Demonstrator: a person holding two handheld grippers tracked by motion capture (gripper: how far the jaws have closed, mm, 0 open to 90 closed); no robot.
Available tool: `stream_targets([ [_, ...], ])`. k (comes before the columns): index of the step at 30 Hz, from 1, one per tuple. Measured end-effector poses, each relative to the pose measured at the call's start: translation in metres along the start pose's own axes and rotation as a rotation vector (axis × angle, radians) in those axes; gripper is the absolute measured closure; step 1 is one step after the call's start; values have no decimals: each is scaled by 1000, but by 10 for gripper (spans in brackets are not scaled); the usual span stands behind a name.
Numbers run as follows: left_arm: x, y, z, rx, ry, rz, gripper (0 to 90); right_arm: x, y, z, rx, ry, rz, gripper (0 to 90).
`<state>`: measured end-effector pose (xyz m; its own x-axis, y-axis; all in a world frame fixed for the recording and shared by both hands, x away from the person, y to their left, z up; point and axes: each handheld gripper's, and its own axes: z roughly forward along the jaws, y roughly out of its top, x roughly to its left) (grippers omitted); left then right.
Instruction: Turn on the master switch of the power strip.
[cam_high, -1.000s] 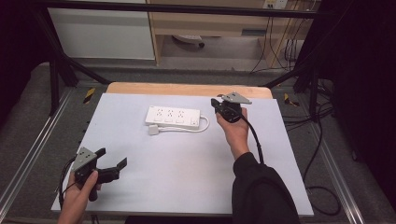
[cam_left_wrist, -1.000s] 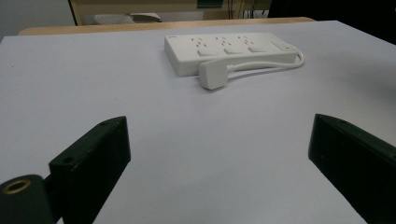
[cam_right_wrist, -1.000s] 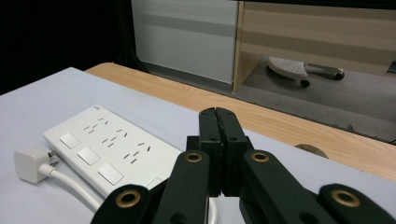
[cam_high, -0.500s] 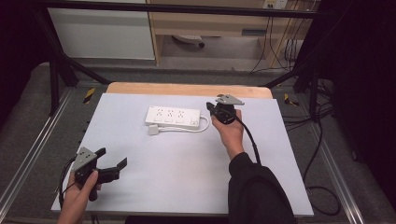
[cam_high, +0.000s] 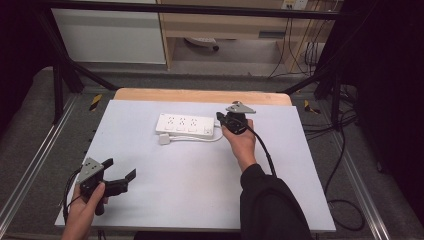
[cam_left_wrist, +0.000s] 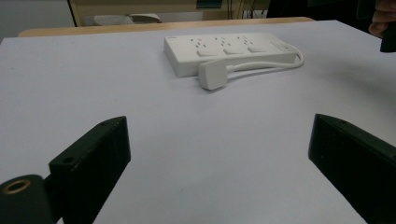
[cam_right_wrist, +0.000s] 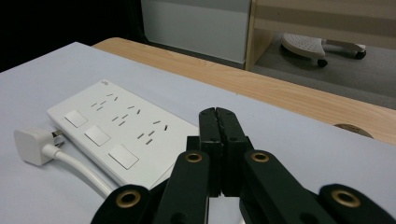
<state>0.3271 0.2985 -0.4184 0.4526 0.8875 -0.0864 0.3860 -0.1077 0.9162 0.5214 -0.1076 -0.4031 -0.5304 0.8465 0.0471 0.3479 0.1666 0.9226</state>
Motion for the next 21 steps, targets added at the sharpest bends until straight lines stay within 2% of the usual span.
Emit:
stream_targets([
  [21,0,0,0,-1,-1,3,57,9,-8,14,42,16,-7,900],
])
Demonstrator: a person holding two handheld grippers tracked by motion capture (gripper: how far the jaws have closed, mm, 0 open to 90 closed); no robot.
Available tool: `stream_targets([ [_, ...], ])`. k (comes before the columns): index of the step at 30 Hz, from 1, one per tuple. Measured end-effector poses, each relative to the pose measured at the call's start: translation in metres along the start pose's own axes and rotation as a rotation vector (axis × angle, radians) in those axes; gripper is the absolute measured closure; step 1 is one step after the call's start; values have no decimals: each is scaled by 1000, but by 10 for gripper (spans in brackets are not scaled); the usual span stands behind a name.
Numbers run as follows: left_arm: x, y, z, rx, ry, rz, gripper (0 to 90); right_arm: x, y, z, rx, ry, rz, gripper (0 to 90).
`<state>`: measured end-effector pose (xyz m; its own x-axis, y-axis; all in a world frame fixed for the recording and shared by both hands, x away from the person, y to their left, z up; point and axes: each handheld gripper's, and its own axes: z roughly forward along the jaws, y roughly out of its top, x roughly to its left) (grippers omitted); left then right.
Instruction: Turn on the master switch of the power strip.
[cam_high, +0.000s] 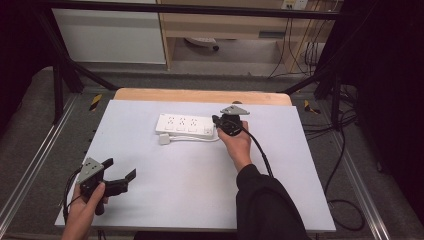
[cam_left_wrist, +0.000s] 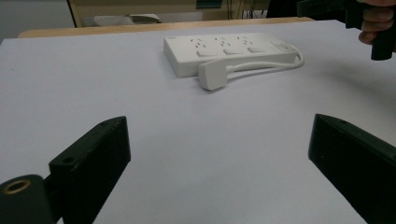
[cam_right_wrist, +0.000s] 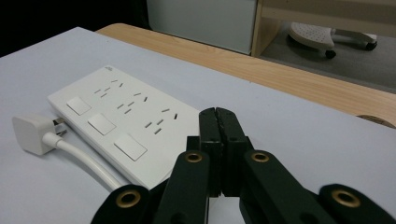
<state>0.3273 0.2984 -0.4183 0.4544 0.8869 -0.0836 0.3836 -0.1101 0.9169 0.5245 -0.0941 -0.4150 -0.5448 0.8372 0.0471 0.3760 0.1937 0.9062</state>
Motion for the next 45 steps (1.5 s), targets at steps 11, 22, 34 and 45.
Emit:
stream_targets([
  [11,0,0,0,2,0,0,57,3,-6,7,25,3,2,900],
  [22,0,0,0,1,-2,1,57,6,-10,11,46,1,-6,900],
  [34,0,0,0,0,-2,3,57,8,-13,15,70,6,-12,900],
  [45,0,0,0,-1,-3,3,57,11,-14,17,82,11,-18,900],
])
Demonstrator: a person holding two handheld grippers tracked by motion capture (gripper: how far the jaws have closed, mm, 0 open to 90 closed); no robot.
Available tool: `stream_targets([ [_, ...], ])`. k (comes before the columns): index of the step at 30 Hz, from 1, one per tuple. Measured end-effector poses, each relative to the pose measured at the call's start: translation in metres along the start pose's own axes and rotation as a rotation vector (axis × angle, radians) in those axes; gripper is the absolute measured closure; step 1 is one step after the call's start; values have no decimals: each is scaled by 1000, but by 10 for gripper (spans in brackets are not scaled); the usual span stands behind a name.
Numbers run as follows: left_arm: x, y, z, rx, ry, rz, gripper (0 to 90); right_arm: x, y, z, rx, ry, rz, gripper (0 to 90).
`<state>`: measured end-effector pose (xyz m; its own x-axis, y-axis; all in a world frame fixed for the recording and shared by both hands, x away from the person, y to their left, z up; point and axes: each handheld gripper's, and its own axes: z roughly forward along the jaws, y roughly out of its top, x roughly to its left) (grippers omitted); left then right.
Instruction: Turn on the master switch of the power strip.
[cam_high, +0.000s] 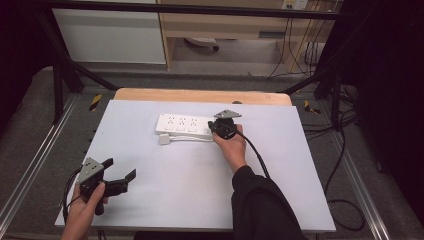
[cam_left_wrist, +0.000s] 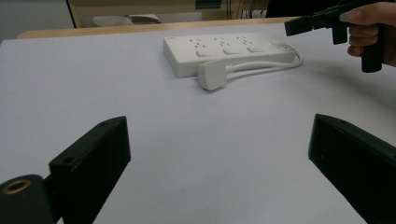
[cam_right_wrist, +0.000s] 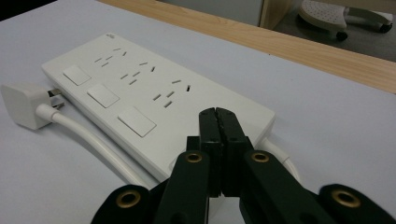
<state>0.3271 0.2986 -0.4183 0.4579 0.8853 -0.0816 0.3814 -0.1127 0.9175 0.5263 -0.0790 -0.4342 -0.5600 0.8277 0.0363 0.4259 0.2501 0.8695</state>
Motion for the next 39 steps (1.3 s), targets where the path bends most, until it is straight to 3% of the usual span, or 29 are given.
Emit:
stream_targets([
  [39,0,0,0,-3,-1,1,57,4,-4,14,42,-16,-16,900],
])
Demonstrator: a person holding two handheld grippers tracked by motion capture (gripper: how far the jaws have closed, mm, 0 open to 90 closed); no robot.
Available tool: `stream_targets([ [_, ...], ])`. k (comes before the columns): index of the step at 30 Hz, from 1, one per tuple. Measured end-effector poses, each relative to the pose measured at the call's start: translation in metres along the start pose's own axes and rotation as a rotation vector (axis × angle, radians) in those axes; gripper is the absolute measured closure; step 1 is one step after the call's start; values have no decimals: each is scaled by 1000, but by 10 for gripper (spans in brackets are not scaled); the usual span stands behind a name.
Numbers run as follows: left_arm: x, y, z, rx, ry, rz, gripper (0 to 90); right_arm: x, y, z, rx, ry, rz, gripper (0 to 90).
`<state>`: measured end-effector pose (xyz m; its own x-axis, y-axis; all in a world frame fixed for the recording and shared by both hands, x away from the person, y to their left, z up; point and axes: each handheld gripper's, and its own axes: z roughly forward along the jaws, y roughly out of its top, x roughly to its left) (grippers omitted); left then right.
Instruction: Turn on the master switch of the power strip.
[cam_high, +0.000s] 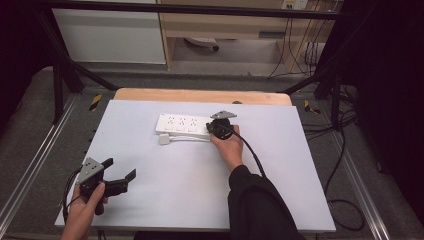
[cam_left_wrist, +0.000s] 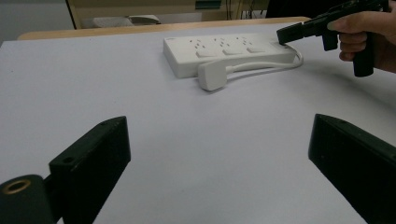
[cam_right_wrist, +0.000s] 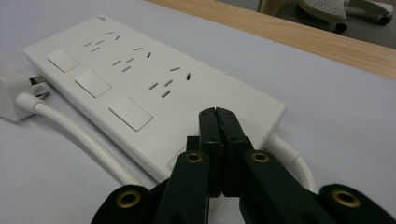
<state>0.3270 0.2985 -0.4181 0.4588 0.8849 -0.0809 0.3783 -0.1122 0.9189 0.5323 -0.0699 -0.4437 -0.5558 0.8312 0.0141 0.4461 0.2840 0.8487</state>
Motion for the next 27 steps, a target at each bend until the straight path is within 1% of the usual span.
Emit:
stream_targets([
  [27,0,0,0,1,2,4,57,1,-1,0,-2,-1,-7,900],
])
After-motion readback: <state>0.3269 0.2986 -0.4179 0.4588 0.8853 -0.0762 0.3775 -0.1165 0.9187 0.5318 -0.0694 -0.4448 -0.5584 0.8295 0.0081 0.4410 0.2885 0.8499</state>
